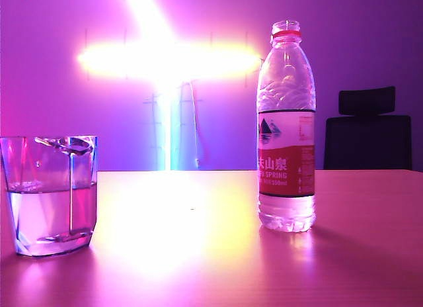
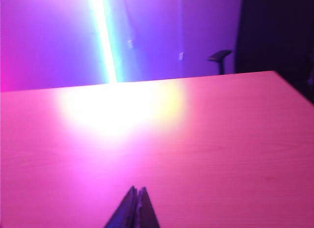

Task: Pick up the mineral water bottle on the table and pour water into the mug until it's half full.

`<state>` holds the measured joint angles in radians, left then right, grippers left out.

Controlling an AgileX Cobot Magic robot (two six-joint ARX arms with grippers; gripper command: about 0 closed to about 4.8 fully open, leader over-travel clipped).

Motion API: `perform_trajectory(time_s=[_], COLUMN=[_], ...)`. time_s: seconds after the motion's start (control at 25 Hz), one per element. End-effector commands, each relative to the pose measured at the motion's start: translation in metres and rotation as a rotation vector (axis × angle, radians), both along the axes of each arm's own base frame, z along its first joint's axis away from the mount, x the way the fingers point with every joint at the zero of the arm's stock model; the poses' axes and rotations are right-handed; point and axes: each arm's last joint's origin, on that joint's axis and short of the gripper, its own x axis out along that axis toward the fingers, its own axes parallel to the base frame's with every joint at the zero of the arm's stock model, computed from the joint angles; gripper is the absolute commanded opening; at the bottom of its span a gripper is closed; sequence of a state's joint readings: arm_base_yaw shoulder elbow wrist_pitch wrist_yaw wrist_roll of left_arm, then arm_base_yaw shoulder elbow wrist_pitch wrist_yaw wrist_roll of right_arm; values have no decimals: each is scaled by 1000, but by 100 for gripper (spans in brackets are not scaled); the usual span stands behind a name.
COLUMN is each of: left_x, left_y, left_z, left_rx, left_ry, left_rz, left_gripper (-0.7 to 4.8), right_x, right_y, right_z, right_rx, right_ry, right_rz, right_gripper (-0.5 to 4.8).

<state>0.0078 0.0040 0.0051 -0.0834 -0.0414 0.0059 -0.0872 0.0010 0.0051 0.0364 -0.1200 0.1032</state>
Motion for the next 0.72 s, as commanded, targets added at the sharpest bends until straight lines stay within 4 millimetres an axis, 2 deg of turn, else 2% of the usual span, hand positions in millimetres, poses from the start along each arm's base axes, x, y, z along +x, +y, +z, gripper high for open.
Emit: perform_trajectory(time_s=[0.04, 0.72], left_x=[0, 0], left_y=[0, 0], left_z=[2, 2], left_rx=[-3, -3], left_ry=[-12, -12], left_rz=[-1, -1], left_gripper=[-2, -2], right_x=[0, 0], right_y=[-1, -2], right_z=[1, 0], right_rx=[-4, -27], right_ry=[-25, -10], right_rz=[-39, -53], right_gripper=[-1, -1])
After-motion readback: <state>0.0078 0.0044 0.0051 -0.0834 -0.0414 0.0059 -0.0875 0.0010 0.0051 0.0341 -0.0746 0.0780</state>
